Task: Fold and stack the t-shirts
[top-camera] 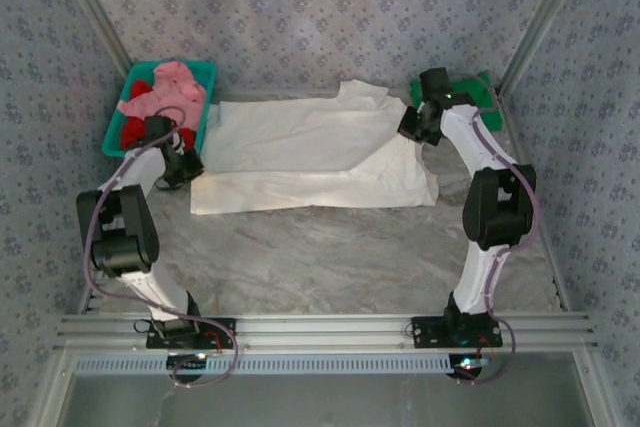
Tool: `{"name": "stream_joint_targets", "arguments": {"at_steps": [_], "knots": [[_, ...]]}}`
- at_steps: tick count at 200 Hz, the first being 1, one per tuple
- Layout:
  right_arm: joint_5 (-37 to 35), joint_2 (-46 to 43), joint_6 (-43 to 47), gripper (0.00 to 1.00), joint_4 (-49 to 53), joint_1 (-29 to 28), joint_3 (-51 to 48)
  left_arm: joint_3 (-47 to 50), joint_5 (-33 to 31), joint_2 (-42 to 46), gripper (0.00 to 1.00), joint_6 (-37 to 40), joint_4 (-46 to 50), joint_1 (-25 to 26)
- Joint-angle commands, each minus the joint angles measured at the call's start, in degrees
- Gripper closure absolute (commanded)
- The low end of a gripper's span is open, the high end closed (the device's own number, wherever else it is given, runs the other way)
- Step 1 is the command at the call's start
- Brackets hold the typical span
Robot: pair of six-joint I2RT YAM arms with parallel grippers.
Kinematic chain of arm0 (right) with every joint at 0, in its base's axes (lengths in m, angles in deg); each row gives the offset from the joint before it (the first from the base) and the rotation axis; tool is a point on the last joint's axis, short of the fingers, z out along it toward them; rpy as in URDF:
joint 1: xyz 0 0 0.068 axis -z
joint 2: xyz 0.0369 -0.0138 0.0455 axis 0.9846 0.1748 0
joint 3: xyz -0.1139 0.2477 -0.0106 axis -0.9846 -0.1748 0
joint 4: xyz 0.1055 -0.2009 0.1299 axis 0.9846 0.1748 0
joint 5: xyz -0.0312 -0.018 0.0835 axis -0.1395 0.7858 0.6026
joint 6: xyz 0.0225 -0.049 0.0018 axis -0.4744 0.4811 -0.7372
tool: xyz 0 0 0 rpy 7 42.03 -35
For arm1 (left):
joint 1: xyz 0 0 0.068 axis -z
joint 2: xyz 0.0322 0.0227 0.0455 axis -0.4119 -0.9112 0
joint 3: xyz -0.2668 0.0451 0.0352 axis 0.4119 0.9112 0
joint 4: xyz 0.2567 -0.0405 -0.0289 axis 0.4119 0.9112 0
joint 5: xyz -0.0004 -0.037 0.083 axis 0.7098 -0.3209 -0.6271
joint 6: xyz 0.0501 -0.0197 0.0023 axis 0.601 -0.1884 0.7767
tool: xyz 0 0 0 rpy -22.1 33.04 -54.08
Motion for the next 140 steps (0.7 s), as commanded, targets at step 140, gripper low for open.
{"name": "stream_joint_targets", "arguments": {"at_steps": [140], "knots": [[3.8,-19.6,1.6,0.57,-6.2,1.6,-29.7,20.0,0.7,14.8,0.60,-4.0,-3.2,6.5]]}}
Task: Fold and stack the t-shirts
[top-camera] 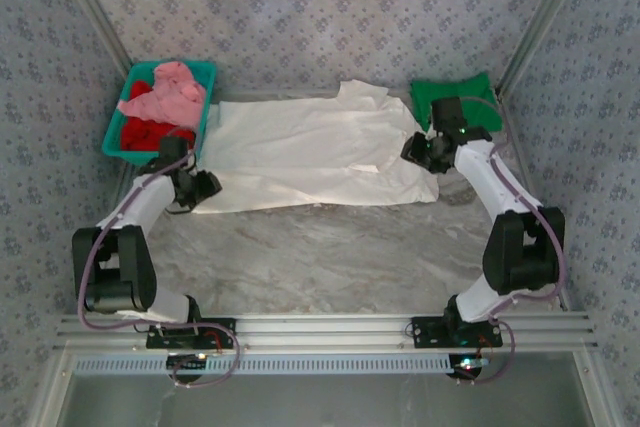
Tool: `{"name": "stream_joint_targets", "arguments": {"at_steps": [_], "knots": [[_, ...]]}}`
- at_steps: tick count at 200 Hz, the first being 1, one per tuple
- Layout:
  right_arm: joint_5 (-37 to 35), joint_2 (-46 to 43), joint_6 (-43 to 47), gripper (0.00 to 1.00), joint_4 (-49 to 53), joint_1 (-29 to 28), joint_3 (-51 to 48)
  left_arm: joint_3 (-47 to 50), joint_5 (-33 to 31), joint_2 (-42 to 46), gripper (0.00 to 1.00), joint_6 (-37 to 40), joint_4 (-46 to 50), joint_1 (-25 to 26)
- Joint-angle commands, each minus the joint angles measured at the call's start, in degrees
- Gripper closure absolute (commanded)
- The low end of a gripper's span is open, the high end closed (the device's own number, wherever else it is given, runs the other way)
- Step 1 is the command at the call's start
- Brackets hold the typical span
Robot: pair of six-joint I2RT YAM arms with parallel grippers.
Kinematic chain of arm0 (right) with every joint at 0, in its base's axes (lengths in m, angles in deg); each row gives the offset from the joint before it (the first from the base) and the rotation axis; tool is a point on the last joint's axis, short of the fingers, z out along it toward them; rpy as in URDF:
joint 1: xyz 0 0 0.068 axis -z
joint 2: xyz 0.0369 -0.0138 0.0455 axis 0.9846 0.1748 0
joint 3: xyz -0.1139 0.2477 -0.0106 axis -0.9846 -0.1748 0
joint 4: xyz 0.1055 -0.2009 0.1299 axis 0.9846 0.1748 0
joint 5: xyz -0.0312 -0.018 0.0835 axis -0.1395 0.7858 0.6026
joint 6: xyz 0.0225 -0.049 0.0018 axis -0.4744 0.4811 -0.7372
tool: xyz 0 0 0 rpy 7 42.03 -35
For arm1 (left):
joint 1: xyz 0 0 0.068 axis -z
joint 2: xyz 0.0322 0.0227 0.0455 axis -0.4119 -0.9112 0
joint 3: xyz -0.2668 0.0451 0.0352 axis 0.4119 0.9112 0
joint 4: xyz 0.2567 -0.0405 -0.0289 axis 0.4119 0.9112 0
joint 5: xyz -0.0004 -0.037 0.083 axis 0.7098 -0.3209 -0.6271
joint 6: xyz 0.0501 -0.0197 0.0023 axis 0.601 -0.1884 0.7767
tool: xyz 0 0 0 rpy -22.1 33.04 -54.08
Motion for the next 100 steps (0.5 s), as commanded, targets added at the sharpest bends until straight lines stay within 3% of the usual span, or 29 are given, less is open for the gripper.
{"name": "stream_joint_targets", "arguments": {"at_steps": [1,15,56,81,100], "knots": [[1.2,1.4,0.8,0.57,0.5,1.4,-3.5,2.5,2.4,-1.1,0.60,-0.8,-2.6,0.1],[0.9,3.6,1.6,0.53,2.1,2.3,-5.1,2.1,3.4,-3.6,0.59,-0.1,-3.2,0.0],[-2.3,10.8,4.4,0.51,2.6,2.5,-2.4,0.8,4.4,-9.9,0.58,0.4,-5.8,-1.3],[-2.8,13.3,4.3,0.51,1.3,3.1,-1.6,0.6,5.2,-12.6,0.64,0.2,-7.5,-2.6],[-5.3,14.9,4.6,0.53,1.9,3.2,-0.9,0.3,4.8,-13.1,0.74,0.8,-7.4,-3.4]]}}
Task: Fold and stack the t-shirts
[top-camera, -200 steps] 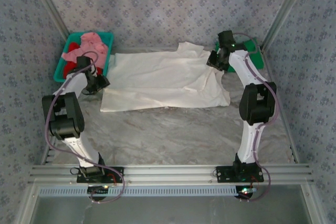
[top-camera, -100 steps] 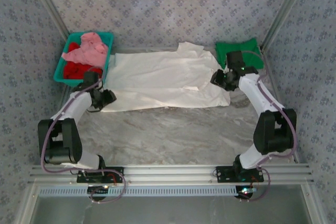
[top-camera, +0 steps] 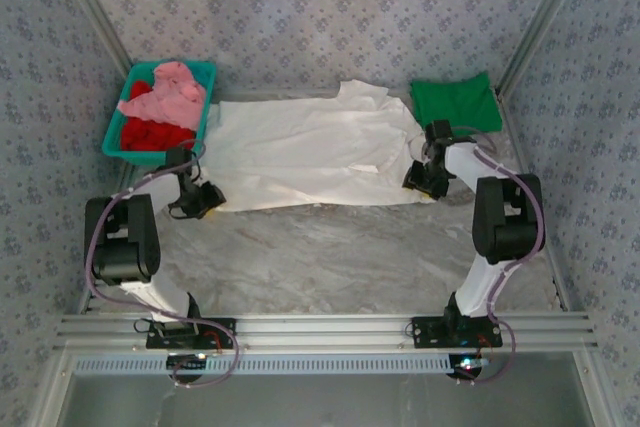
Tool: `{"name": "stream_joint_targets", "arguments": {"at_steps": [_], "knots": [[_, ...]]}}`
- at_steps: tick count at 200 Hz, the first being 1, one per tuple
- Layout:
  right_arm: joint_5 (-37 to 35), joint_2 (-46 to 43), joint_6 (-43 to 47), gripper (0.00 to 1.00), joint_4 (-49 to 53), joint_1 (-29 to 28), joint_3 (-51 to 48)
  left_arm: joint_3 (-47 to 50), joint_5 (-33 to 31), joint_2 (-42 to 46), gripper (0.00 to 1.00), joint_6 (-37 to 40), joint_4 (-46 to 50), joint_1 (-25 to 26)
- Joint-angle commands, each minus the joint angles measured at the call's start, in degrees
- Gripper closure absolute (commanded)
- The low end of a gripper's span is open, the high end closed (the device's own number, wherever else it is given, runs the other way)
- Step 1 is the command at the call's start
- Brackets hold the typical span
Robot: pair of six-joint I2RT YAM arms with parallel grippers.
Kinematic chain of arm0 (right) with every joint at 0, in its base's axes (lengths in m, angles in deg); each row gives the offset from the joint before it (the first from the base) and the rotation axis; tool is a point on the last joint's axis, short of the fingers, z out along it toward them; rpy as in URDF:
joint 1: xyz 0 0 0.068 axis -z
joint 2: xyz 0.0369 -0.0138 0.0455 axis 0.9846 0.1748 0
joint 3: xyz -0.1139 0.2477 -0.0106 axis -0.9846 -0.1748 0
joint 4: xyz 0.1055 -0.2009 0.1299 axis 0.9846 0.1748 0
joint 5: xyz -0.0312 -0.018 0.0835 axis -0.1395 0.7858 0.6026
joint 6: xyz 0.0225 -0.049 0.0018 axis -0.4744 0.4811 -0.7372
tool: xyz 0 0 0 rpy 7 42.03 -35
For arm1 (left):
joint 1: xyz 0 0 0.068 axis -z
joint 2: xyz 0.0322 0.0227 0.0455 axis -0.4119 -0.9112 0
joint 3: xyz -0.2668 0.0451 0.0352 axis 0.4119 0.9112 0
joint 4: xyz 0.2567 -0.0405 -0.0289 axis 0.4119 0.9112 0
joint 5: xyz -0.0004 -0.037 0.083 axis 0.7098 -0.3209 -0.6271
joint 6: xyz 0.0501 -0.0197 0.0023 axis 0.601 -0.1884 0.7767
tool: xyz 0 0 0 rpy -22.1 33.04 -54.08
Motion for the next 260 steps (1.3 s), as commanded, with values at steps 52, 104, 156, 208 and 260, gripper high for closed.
{"name": "stream_joint_targets", "arguments": {"at_steps": [52,104,156,208,260], "knots": [[-3.2,3.6,0.1,0.77,-0.7,4.6,0.7,0.8,-1.0,1.4,1.00,2.0,0.8,-5.6],[-3.2,2.7,0.1,0.91,-1.6,4.9,-0.2,2.3,1.3,2.1,0.96,3.1,0.9,-6.1],[-0.8,-4.6,-1.5,1.00,-3.4,9.3,-8.7,5.7,2.2,7.7,0.96,2.4,2.6,-3.8],[-2.4,-11.3,-0.6,1.00,-5.3,13.0,-12.3,7.3,-0.2,9.8,0.96,2.5,4.4,-3.7],[1.5,-15.3,-3.9,0.82,-5.8,3.8,-5.5,7.3,-0.5,6.9,0.96,1.9,1.3,-3.8]]}}
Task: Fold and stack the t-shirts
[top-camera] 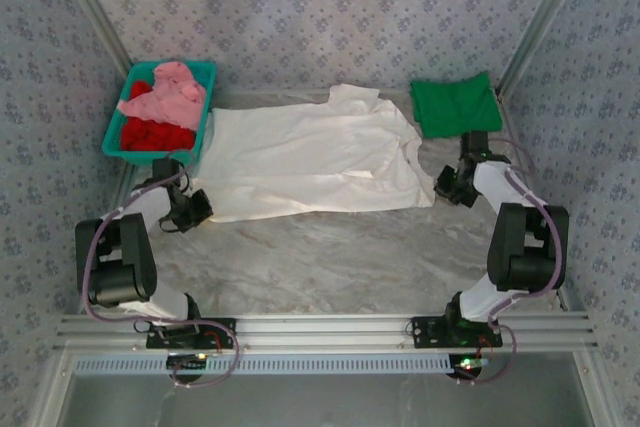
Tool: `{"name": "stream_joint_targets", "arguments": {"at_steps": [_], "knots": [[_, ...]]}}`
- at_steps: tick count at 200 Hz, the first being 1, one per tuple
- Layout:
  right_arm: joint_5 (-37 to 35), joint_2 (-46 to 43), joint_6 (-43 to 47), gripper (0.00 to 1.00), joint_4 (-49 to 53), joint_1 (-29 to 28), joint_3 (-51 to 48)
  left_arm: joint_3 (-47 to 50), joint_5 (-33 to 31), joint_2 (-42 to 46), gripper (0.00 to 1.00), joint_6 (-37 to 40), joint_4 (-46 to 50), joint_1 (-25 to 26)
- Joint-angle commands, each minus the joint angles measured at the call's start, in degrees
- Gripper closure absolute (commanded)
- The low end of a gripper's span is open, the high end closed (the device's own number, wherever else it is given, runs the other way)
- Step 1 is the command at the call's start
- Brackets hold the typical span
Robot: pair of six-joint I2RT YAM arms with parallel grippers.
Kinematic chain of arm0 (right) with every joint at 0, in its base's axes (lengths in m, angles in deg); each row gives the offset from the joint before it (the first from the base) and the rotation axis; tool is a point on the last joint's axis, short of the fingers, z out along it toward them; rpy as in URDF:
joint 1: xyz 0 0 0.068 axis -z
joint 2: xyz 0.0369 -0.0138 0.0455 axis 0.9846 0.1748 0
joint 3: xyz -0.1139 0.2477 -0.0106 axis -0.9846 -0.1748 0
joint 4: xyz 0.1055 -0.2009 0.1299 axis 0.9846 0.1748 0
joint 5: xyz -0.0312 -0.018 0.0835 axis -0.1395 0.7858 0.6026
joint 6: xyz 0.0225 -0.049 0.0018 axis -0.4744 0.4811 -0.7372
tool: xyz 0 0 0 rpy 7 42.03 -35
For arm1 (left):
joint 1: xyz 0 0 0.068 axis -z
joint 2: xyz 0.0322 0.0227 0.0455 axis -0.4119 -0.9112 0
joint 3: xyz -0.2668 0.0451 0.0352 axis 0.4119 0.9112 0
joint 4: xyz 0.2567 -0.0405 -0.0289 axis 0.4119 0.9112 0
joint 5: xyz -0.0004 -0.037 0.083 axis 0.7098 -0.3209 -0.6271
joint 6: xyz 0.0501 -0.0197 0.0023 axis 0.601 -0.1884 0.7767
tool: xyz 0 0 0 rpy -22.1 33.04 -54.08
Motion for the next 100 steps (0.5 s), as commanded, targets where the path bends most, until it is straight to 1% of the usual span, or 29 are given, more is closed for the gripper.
{"name": "stream_joint_targets", "arguments": {"at_steps": [1,11,17,29,36,54,65,100], "knots": [[2.7,-2.2,-2.4,0.81,-1.3,-5.1,4.9,0.5,-1.3,-1.4,0.96,0.0,-0.7,0.1],[4.8,-1.0,-3.8,0.74,-3.2,-7.7,6.2,1.0,-1.2,-1.5,0.96,-0.1,-1.7,0.1],[6.1,-0.2,-4.5,0.72,-4.1,-8.7,6.8,1.2,-1.3,-1.7,0.96,-0.2,-2.2,0.1],[8.7,2.4,-6.0,0.63,-6.0,-10.8,8.4,1.3,-1.7,-1.9,0.96,-0.1,-2.9,0.1],[9.8,4.7,-6.6,0.61,-6.6,-11.7,9.1,1.4,-1.7,-2.1,0.96,-0.1,-3.1,0.1],[13.7,9.8,-8.9,0.58,-9.4,-12.9,12.5,1.4,-1.4,-2.9,0.96,0.0,-3.9,0.2],[14.2,12.4,-10.5,0.55,-10.9,-13.5,13.4,1.6,-1.2,-3.3,0.96,0.0,-4.5,0.2],[14.5,18.4,-11.6,0.54,-11.6,-15.0,16.9,1.7,-1.2,-4.4,0.96,0.1,-5.6,0.2]]}}
